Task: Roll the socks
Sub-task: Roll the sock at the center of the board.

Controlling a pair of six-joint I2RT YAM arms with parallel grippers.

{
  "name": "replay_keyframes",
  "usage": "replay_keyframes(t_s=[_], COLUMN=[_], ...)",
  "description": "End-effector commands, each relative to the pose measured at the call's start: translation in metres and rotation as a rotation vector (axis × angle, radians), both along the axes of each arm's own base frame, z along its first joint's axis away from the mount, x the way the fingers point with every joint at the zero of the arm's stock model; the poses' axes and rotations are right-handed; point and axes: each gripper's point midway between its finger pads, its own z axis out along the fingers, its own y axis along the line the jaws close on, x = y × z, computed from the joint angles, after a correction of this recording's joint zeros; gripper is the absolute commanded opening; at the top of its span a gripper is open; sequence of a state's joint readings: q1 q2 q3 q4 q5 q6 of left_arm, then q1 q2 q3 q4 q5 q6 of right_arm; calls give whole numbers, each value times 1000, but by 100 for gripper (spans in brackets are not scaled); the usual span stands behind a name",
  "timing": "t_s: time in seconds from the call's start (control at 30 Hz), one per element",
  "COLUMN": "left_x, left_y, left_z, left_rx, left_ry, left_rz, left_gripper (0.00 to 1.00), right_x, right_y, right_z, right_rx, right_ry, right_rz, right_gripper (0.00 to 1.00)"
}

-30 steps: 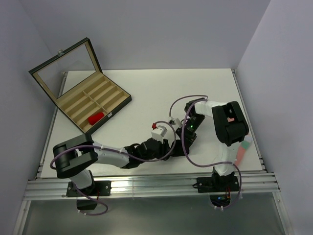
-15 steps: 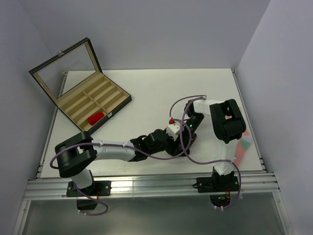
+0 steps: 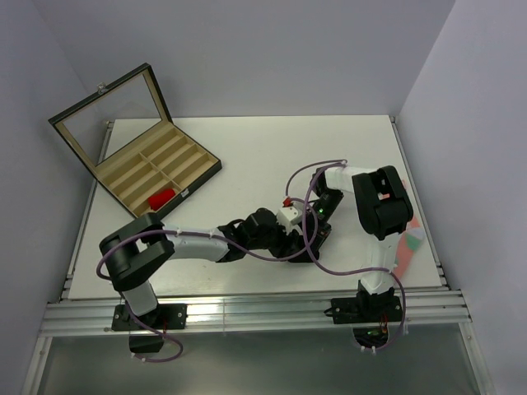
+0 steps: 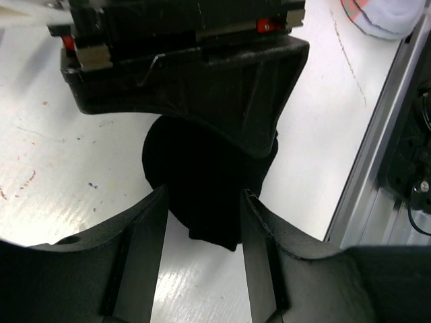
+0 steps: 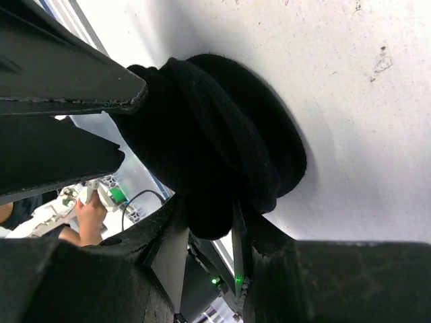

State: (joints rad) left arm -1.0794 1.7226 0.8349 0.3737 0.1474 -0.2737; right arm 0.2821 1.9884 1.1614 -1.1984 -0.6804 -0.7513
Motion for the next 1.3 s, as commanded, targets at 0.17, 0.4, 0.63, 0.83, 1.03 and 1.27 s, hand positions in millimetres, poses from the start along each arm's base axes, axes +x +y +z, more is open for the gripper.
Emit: replay_keyframes(t_s=[0.17,0.4,0.63,0.83,1.03,1.27], left_x=[-9,-10,-8,-12,-23,-36], left_y=[-15,-20,-22,-20,-10,-1], left_z=[14,-3,-9,-22,-44,-67], left_rx=[-111,-93,-92,-68,-31,42], left_ry=[20,52,64,124,219,324], left_rz=[-83,-99,-83,-66,-31,25], left_gripper=[52,52,50,30,4,0], right_x=[17,16,17,18,22,39], right_y=[-20,-20,-20,-20,-20,-15], right_z=[-25,-25,-26,-26,-26,-12], right_rx=[-100,-104,-105,-111,-117,-93], right_ry=[-78,-73,-71,-84,-111,-252], right_rz=[51,52,48,44,29,-14], right_gripper=[27,27,27,28,35,49])
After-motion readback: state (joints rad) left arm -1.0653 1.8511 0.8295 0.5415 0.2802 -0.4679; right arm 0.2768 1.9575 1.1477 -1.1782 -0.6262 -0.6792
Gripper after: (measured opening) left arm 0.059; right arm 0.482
